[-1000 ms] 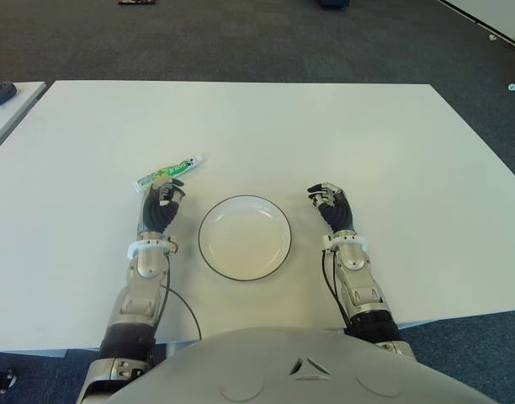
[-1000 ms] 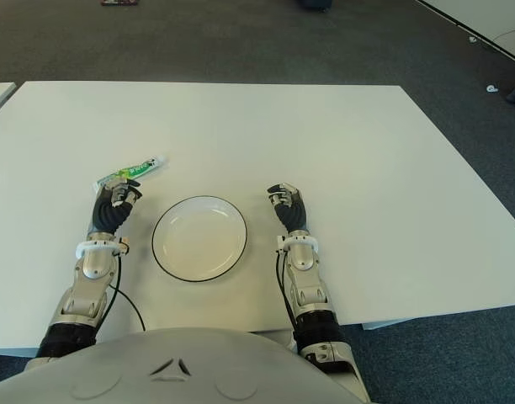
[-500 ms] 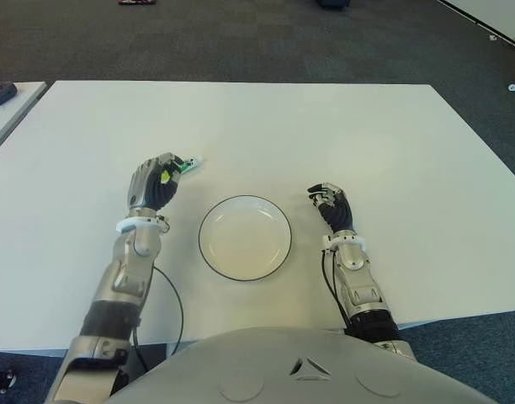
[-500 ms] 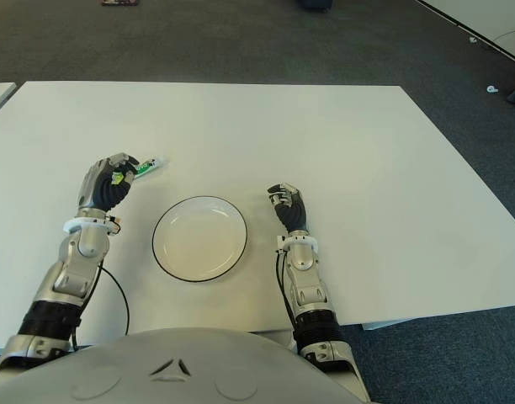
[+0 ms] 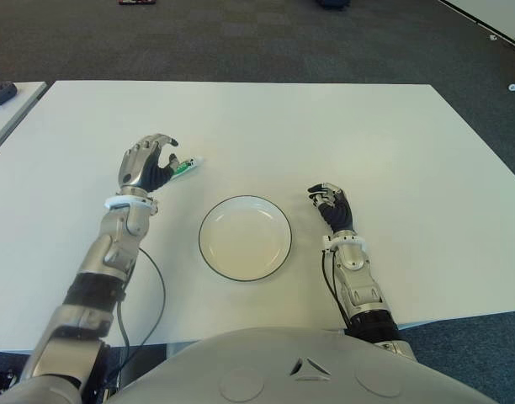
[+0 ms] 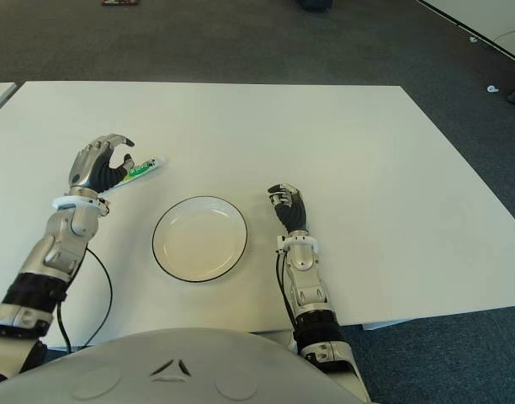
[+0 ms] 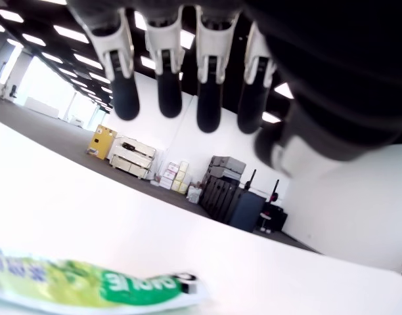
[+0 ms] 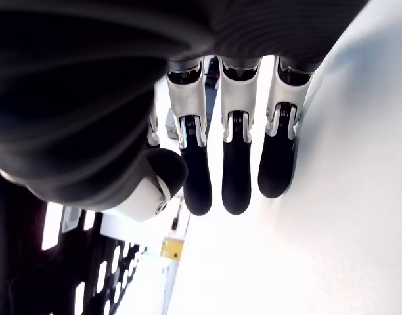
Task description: Put the toothpaste on the table into the plate.
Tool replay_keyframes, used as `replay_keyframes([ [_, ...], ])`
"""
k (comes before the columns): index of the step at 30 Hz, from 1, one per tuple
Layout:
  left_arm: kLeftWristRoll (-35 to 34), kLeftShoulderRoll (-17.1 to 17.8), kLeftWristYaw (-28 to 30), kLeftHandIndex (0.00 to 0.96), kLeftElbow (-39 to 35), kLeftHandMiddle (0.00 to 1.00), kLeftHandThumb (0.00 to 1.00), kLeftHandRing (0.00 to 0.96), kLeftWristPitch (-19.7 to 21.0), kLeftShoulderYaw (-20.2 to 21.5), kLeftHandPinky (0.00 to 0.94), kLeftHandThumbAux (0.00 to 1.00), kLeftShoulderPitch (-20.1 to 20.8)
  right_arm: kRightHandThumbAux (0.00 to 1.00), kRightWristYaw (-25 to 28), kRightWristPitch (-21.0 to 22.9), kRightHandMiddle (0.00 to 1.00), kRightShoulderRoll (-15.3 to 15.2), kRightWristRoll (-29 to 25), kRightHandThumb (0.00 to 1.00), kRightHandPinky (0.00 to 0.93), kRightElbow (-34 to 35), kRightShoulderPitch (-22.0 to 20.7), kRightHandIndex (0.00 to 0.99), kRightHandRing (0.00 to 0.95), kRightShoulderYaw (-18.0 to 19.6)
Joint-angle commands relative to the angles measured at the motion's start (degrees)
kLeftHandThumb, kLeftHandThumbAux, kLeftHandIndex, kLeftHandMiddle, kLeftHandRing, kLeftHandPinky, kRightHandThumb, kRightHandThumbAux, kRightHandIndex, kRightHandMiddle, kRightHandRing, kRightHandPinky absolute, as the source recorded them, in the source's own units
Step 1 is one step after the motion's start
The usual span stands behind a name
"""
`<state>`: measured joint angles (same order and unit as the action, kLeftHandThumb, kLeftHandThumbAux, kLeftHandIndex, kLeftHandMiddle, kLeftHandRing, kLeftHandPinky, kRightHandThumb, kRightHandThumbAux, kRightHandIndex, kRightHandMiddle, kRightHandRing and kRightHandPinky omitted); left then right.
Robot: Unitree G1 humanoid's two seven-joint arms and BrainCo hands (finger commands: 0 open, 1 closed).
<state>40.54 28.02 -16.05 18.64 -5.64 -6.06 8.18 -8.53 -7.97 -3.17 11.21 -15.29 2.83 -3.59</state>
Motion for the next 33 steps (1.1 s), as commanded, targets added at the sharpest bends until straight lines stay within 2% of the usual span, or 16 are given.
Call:
replay_keyframes([
  [1,3.0,1.7,-3.5,0.031,5.3,0.049,0.542,0.052,-2.1,-3.0,0.120,0.415,2.9,0.733,0.1,1.1,0.401,0.0,0.1,0.710,0.397,-0.5,0.6,0.416,0.384,0.1],
  [6,4.2,2.9,-5.6,0.004,12.8,0.006,0.512,0.007,-4.5,-5.9,0.041,0.274,7.2,0.733,0.1,1.3,0.405,0.1,0.0,0.711,0.402,-0.2,0.7,0.416,0.387,0.2],
  [11,5.7,3.7,-6.1,0.000,23.7,0.000,0.492,0.001,-6.7,-9.7,0.008,0.217,13.7,0.733,0.0,1.4,0.404,0.2,0.0,0.711,0.400,0.1,1.0,0.415,0.387,0.2],
  [15,6.7,4.6,-4.9,0.000,27.7,0.000,0.475,0.000,-7.1,-12.4,0.001,0.181,16.4,0.733,0.0,1.5,0.403,0.3,-0.1,0.711,0.399,0.4,1.2,0.416,0.386,0.3],
  [20,6.9,5.4,-3.2,0.000,29.6,0.000,0.470,0.000,-7.0,-14.6,0.000,0.158,17.8,0.733,0.1,1.9,0.403,0.4,-0.3,0.712,0.397,0.9,1.4,0.416,0.385,0.4],
  [26,8.4,4.7,0.2,0.000,39.1,0.000,0.456,0.000,-7.0,-19.2,0.000,0.152,23.4,0.733,0.1,2.6,0.407,0.5,-0.4,0.712,0.405,1.9,1.7,0.416,0.388,0.4],
  [33,9.6,4.4,8.8,0.000,45.2,0.000,0.439,0.000,-6.6,-24.4,0.000,0.178,27.8,0.733,-0.3,3.4,0.410,0.5,0.0,0.712,0.405,2.5,1.8,0.416,0.392,0.4],
])
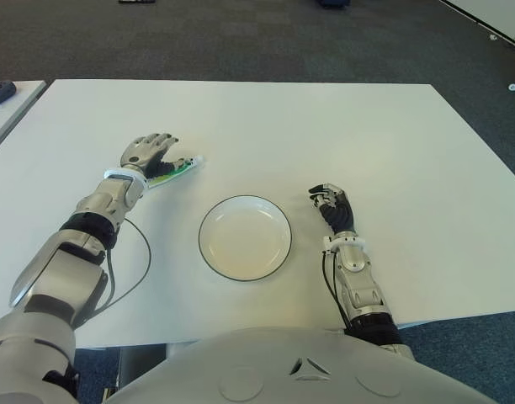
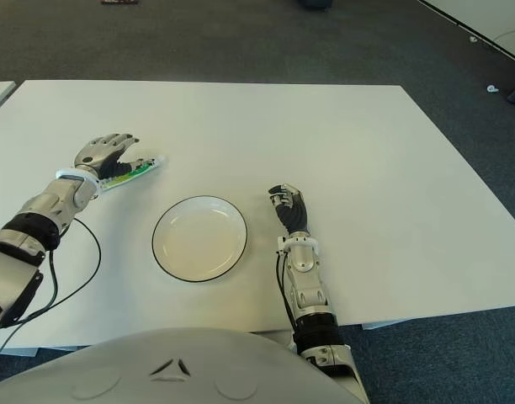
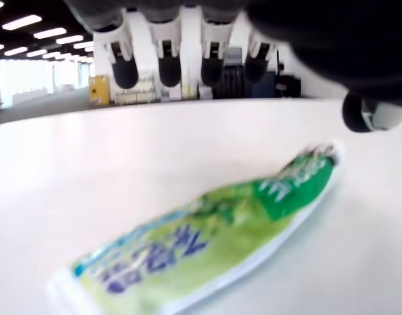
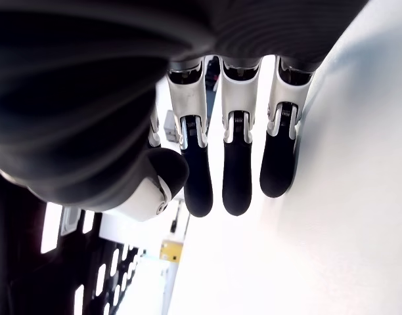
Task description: Put the toothpaste on the table into the plate.
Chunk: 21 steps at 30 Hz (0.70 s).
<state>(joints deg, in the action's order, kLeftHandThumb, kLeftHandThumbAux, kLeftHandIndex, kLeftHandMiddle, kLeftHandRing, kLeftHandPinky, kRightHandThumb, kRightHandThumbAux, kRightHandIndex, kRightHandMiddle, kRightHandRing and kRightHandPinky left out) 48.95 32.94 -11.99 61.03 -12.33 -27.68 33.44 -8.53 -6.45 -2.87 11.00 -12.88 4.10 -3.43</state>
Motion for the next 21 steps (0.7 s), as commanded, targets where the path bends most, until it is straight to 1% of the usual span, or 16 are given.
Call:
replay_keyframes([
  [1,1.2,-0.5,5.3,0.000,3.1,0.000,0.438,0.000,0.0,-3.1,0.000,0.180,2.8,0.733,-0.4,1.9,0.410,0.2,0.3,0.712,0.405,0.2,0.6,0.416,0.392,0.2],
  [4,1.0,-0.5,7.0,0.000,3.9,0.000,0.434,0.000,-0.1,-4.3,0.000,0.186,3.5,0.733,-0.5,2.0,0.410,0.2,0.3,0.712,0.404,0.3,0.7,0.416,0.392,0.2],
  [9,1.5,-1.0,11.7,0.000,7.6,0.000,0.444,0.000,-0.8,-7.0,0.000,0.191,5.1,0.733,-0.4,2.1,0.409,0.1,0.3,0.711,0.402,0.6,0.8,0.417,0.390,0.2],
  [15,1.7,-1.9,15.0,0.000,11.1,0.000,0.449,0.000,-0.8,-9.5,0.000,0.217,6.6,0.733,-0.5,2.7,0.409,0.1,0.4,0.712,0.404,1.1,1.1,0.417,0.391,0.2],
  [21,1.5,-2.4,18.1,0.000,12.7,0.000,0.454,0.000,-0.8,-11.3,0.000,0.248,7.4,0.733,-0.4,3.3,0.409,0.4,0.0,0.712,0.403,1.9,1.5,0.417,0.390,0.3],
])
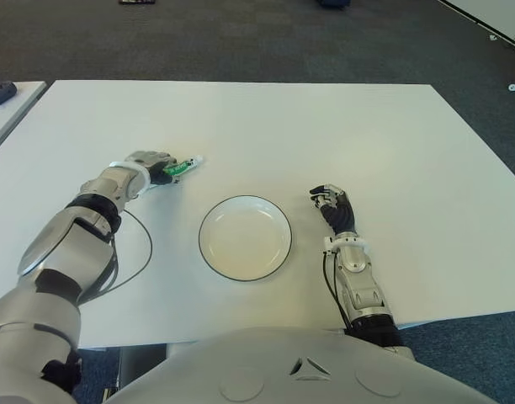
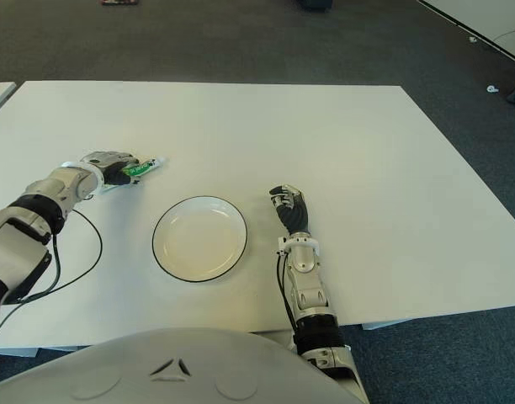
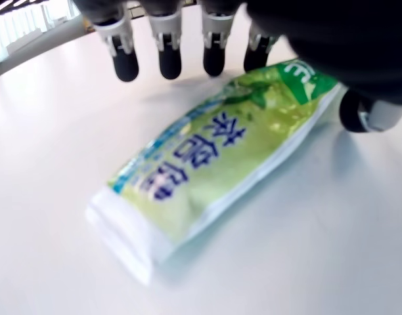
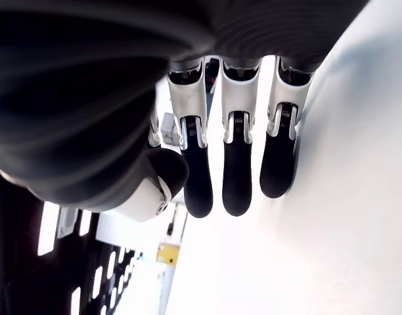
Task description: Put the toothpaste on the table into the plate.
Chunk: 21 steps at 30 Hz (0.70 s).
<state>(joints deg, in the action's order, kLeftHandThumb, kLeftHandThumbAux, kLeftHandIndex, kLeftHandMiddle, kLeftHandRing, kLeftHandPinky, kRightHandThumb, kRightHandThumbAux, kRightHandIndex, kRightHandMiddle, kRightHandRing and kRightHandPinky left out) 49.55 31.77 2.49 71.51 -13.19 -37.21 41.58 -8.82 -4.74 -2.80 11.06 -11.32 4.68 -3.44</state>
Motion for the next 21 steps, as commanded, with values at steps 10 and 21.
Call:
replay_keyframes([
  [10,0.6,-1.5,6.9,0.000,3.1,0.000,0.442,0.000,-0.3,-3.5,0.000,0.281,-0.7,0.733,-0.1,1.4,0.406,0.4,-0.1,0.712,0.400,1.4,1.6,0.418,0.385,0.3],
  [21,0.7,-2.1,9.5,0.000,3.2,0.000,0.446,0.000,-0.4,-4.5,0.000,0.316,-1.0,0.732,-0.1,1.3,0.408,0.2,0.1,0.712,0.404,1.7,2.1,0.418,0.389,0.3],
])
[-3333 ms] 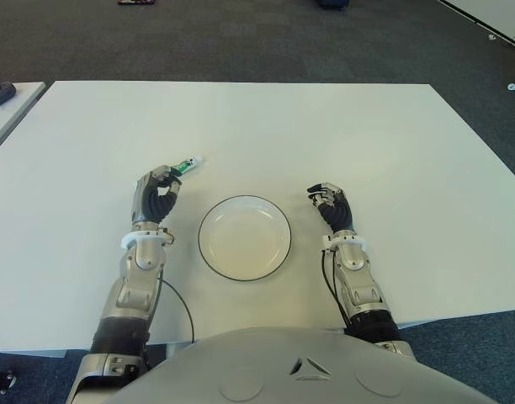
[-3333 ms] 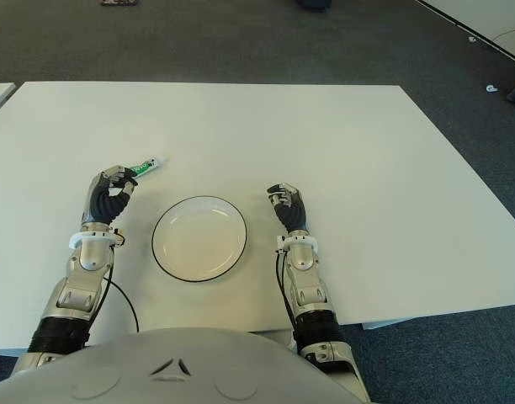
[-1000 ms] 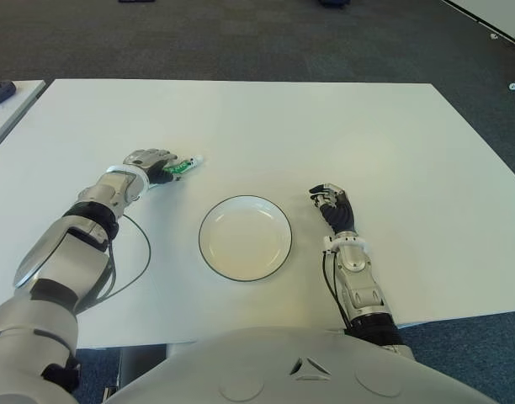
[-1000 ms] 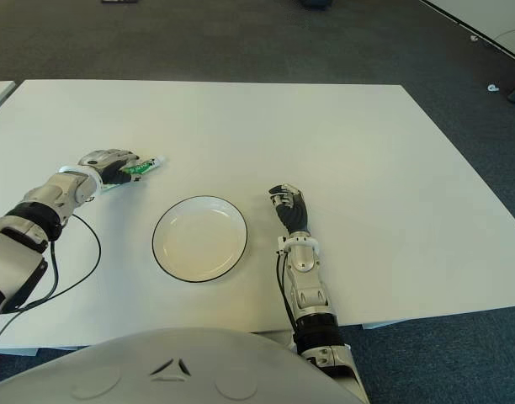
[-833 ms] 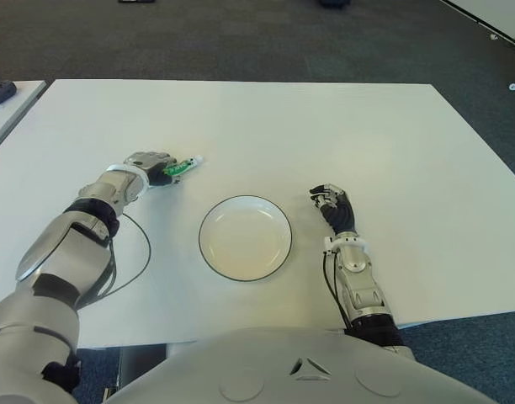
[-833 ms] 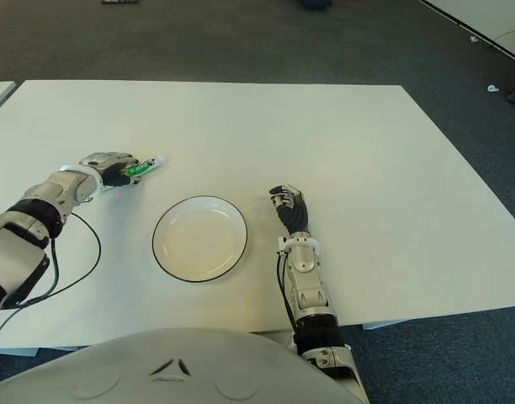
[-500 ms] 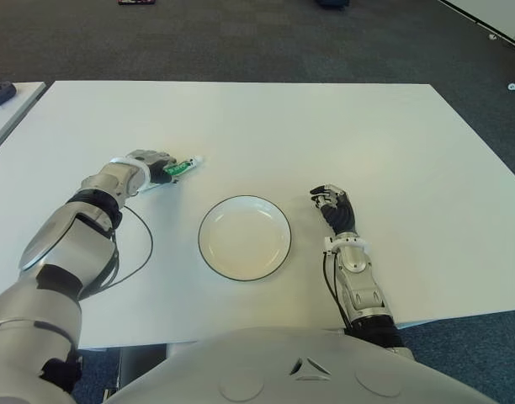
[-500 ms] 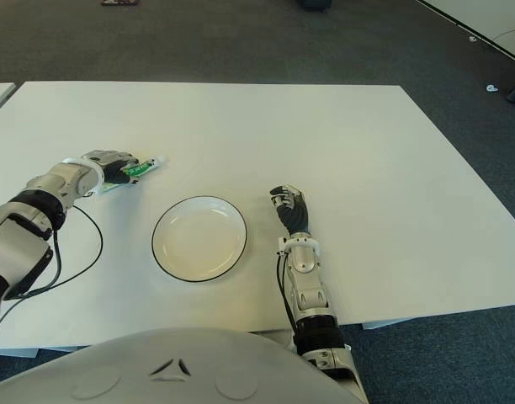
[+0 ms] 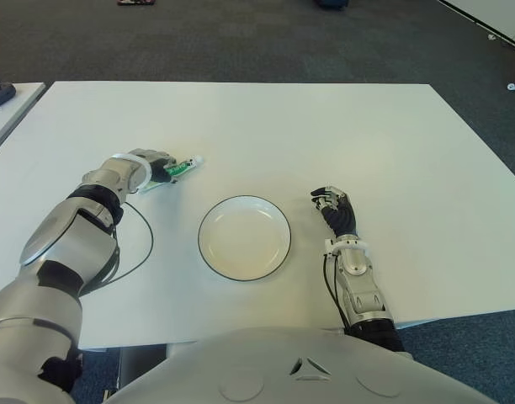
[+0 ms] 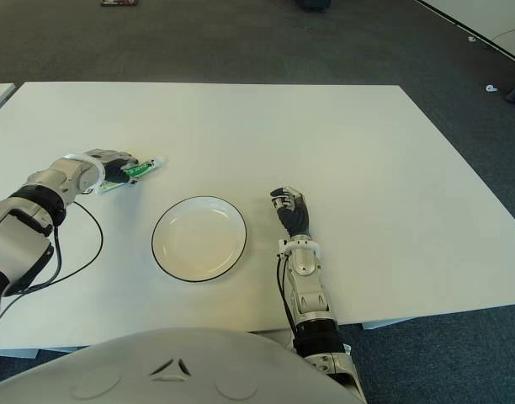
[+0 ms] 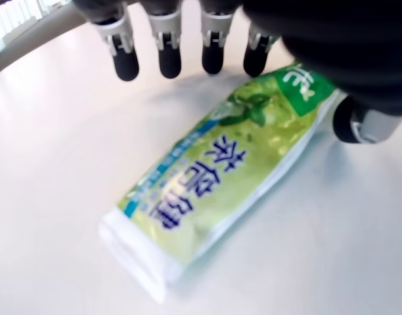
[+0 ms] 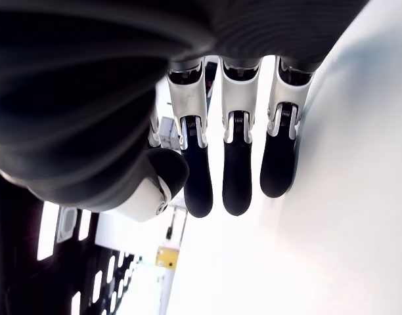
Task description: Put the toothpaste on the table into the plate.
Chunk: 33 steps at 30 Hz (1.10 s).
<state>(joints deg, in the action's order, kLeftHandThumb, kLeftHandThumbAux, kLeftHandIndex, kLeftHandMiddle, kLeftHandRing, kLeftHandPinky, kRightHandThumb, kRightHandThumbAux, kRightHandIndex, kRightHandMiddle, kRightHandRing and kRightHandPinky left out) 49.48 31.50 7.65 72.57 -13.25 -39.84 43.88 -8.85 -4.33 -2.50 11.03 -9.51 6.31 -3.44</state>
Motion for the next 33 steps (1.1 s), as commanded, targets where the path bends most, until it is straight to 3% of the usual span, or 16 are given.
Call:
replay_keyframes([
  [1,0.8,-1.9,4.3,0.000,2.2,0.000,0.448,0.000,-0.2,-1.8,0.000,0.319,-3.3,0.732,-0.1,0.9,0.408,-0.1,0.2,0.712,0.404,-0.1,0.5,0.418,0.388,0.3],
  [19,0.3,-3.2,-1.9,0.000,2.0,0.000,0.482,0.000,2.7,-1.4,0.000,0.372,-5.0,0.733,-0.1,0.5,0.404,-0.3,0.0,0.713,0.387,0.4,1.1,0.418,0.376,0.6],
  [22,-0.4,-3.9,-3.4,0.001,1.9,0.005,0.502,0.006,4.2,-0.7,0.052,0.380,-5.7,0.733,0.0,0.4,0.402,-0.4,-0.1,0.713,0.386,0.5,1.2,0.418,0.374,0.6],
  [24,-1.3,-4.6,-5.3,0.082,1.8,0.103,0.570,0.118,6.0,0.4,0.192,0.391,-6.5,0.734,0.1,0.3,0.402,-0.5,0.0,0.714,0.386,0.6,1.3,0.418,0.373,0.6],
  [26,-1.9,-5.0,-6.6,0.221,1.7,0.254,0.646,0.269,7.0,1.1,0.318,0.400,-6.9,0.734,0.1,0.3,0.403,-0.6,0.0,0.714,0.388,0.9,1.5,0.418,0.374,0.6],
  [27,-2.4,-5.2,-7.6,0.250,1.7,0.286,0.662,0.301,7.5,1.5,0.345,0.402,-7.2,0.734,0.1,0.3,0.404,-0.6,0.0,0.714,0.388,1.0,1.5,0.418,0.375,0.7],
  [29,-3.4,-5.7,-10.2,0.399,1.6,0.466,0.729,0.481,8.1,2.5,0.479,0.424,-7.9,0.734,0.1,0.4,0.405,-0.7,-0.1,0.714,0.389,1.1,1.6,0.418,0.375,0.7],
  [30,-3.8,-5.8,-11.2,0.423,1.5,0.496,0.741,0.513,8.2,2.9,0.503,0.429,-8.2,0.734,0.1,0.4,0.405,-0.7,-0.1,0.714,0.389,1.1,1.6,0.418,0.375,0.7],
  [33,-5.0,-6.1,-13.8,0.434,1.2,0.613,0.737,0.625,8.0,4.1,0.611,0.616,-8.8,0.734,0.2,0.5,0.405,-0.8,-0.2,0.714,0.386,1.2,1.6,0.418,0.374,0.7],
])
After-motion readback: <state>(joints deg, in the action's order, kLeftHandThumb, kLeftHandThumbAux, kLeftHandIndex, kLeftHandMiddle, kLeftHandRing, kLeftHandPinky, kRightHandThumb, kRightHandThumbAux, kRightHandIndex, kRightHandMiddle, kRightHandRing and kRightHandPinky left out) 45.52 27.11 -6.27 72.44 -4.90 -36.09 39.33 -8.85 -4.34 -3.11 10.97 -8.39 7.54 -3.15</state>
